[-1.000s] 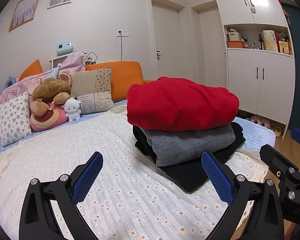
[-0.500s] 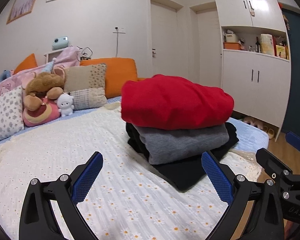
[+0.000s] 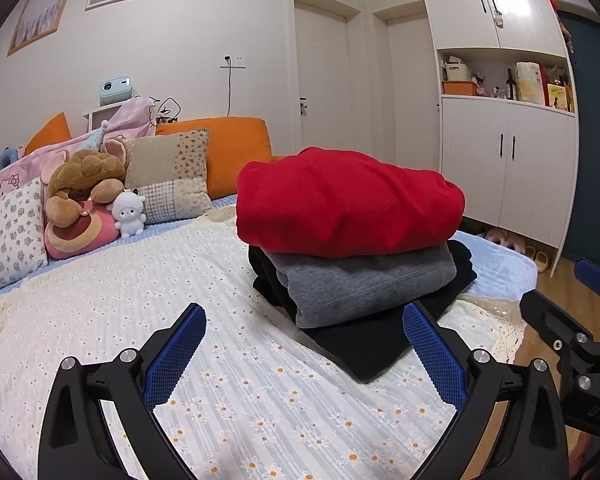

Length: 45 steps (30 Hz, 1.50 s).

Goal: Fold large clothes

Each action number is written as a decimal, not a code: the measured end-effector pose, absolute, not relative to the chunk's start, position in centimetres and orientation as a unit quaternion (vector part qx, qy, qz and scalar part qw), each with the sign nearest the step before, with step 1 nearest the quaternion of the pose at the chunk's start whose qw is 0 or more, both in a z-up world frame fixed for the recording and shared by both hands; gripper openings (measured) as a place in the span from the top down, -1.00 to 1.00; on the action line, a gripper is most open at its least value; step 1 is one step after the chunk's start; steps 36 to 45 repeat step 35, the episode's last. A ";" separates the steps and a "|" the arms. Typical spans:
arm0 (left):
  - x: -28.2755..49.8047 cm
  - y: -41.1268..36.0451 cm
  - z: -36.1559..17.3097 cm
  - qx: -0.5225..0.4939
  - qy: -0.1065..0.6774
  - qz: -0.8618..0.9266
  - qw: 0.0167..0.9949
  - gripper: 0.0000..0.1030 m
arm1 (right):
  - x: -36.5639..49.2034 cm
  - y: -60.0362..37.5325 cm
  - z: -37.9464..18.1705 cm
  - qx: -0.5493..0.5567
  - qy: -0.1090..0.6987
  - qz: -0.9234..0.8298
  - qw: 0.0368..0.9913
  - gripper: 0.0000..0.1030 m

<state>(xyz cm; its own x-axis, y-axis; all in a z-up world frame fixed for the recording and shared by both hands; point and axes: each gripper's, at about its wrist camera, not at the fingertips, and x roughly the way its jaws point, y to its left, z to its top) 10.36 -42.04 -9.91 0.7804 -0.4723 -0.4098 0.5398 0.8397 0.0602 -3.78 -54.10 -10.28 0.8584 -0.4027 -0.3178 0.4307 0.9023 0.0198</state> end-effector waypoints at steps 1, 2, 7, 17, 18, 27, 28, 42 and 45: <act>10.3 -42.1 -9.9 0.087 0.193 -0.270 0.939 -0.94 | -3.9 -54.1 -10.2 0.043 0.151 -0.215 0.964 -0.91; 10.3 -42.0 -9.9 0.087 0.193 -0.270 0.940 -0.94 | -4.0 -54.0 -10.1 0.039 0.146 -0.214 0.965 -0.91; 9.8 -42.4 -9.9 0.105 0.175 -0.269 0.941 -0.93 | -4.3 -53.5 -9.9 0.028 0.139 -0.218 0.966 -0.91; 10.1 -41.8 -9.8 0.082 0.183 -0.287 0.937 -0.94 | -3.8 -53.3 -10.3 0.022 0.153 -0.220 0.963 -0.91; 10.2 -41.5 -9.6 0.073 0.180 -0.287 0.938 -0.94 | -3.8 -53.3 -10.4 0.020 0.154 -0.221 0.963 -0.91; 10.3 -42.1 -9.9 0.079 0.192 -0.302 0.930 -0.94 | -3.5 -53.4 -10.6 0.022 0.157 -0.223 0.962 -0.91; 10.4 -42.2 -10.0 0.079 0.194 -0.299 0.931 -0.94 | -3.4 -53.4 -10.6 0.022 0.158 -0.223 0.962 -0.91; 10.7 -42.2 -10.0 0.080 0.200 -0.288 0.933 -0.94 | -3.6 -53.3 -10.3 0.016 0.154 -0.223 0.962 -0.91; 10.7 -42.2 -10.0 0.080 0.200 -0.288 0.933 -0.94 | -3.6 -53.3 -10.3 0.016 0.154 -0.223 0.962 -0.91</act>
